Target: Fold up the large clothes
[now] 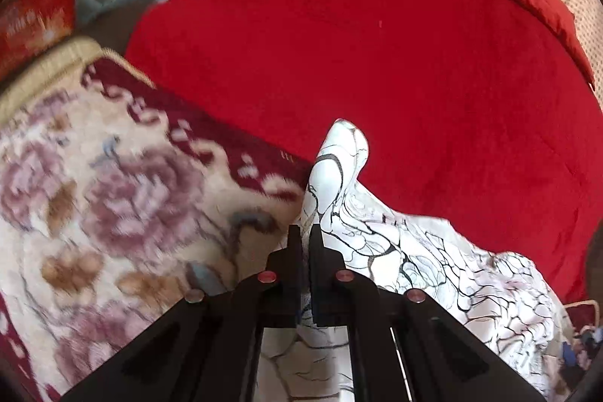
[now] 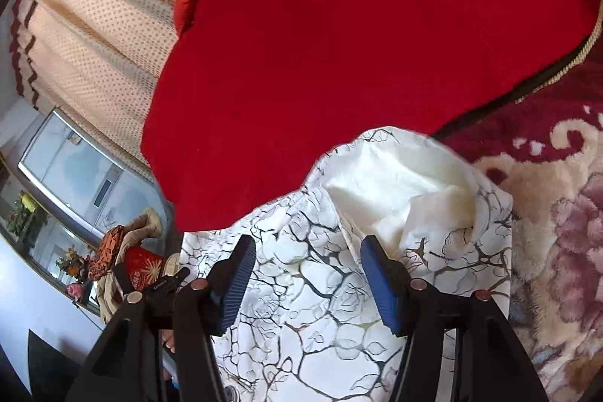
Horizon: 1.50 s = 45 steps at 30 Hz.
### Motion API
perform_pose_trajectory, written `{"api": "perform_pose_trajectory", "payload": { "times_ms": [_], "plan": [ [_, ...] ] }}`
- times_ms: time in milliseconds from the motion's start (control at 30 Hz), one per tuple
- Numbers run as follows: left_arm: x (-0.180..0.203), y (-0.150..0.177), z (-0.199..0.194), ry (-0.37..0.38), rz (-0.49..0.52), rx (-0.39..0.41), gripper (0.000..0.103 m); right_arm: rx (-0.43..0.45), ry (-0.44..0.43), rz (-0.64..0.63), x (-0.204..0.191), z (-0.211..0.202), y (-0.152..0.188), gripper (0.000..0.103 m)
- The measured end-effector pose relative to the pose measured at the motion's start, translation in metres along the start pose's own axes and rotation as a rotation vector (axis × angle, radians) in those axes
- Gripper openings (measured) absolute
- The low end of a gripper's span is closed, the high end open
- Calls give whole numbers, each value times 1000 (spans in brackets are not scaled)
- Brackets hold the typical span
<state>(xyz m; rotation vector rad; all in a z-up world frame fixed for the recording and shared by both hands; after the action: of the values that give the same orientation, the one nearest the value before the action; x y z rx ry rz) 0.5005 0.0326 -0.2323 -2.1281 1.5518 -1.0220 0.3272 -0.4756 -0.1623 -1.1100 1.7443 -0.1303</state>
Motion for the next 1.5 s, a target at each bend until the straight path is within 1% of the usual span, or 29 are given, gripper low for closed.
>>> {"api": "perform_pose_trajectory", "payload": {
  "times_ms": [67,100,133,200,300,367,400,433,533,567,600,633,667,700,733,767,800,867,967,1033,1067,1133,1233,1267,1300,1367,1400,1467,1500],
  "plan": [
    [0,1,-2,31,-26,-26,13,0,-36,-3,-5,-2,-2,63],
    [1,2,-6,40,-27,-23,23,-9,-42,-19,-11,0,-3,63],
    [1,2,-11,39,-28,-18,41,-45,-40,-51,-16,4,-2,63],
    [0,0,-27,34,-11,31,52,-79,-41,-69,-23,8,2,63],
    [-4,-4,-49,13,30,90,53,-88,-131,-126,-44,6,6,63],
    [-11,-6,-61,16,40,118,55,-55,-167,-219,-66,-3,7,63],
    [-15,-7,-65,19,41,122,55,-54,-166,-254,-73,-3,8,63],
    [-18,-8,-69,22,45,120,56,-66,-154,-276,-77,-1,9,63],
    [-27,-5,-72,18,66,94,56,-188,-65,-266,-70,30,16,63],
    [-32,-4,-71,9,75,82,56,-212,45,-258,-57,43,15,63],
    [-36,-3,-69,3,80,67,56,-215,130,-239,-45,50,12,63],
    [-41,-1,-67,0,81,39,56,-211,206,-193,-31,55,8,63],
    [-47,1,-65,6,72,10,56,-196,272,-113,-12,57,3,63],
    [-51,3,-63,15,62,-11,56,-172,286,-41,2,55,1,63],
    [-57,5,-60,22,53,-34,57,-157,267,-6,6,51,1,63],
    [-60,8,-59,22,49,-60,58,-151,262,-10,4,49,1,63],
    [-65,12,-57,17,46,-90,59,-138,265,-44,-5,44,4,63],
    [-70,17,-58,22,35,-110,59,-104,255,-144,-31,34,10,63],
    [-69,25,-68,46,35,-121,59,-49,187,-299,-85,17,28,63],
    [-67,31,-77,51,55,-108,62,-39,167,-346,-106,13,37,60],
    [-66,36,-80,41,71,-102,63,-41,163,-365,-115,11,41,58],
    [-66,50,-82,-6,108,-112,64,-56,178,-382,-124,13,50,46],
    [-69,75,-74,-81,145,-181,64,-98,217,-334,-110,20,64,45],
    [-69,81,-69,-101,161,-196,64,-131,237,-307,-100,27,69,45],
    [-67,89,-61,-132,192,-220,64,-197,276,-280,-88,40,77,45],
    [-67,95,-53,-155,215,-241,67,-288,337,-260,-71,60,89,44],
    [-67,93,-57,-156,211,-232,66,-277,352,-266,-70,63,91,44],
    [-66,87,-66,-136,194,-220,66,-241,381,-301,-85,58,91,45],
    [-68,84,-75,-125,168,-204,66,-214,368,-324,-96,55,90,45]
  ]
}}
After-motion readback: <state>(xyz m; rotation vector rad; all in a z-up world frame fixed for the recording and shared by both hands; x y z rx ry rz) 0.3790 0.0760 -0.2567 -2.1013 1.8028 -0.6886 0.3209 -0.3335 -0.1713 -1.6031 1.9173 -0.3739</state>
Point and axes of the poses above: each gripper's, at about its wrist camera, not at the fingertips, and z roughly the way its jaws point, x to its right, y to its underside, the point moved 4 cm from there along z, roughly the way its jaws point, and after that the axes turned 5 degrees about -z, right-handed, at the moved point
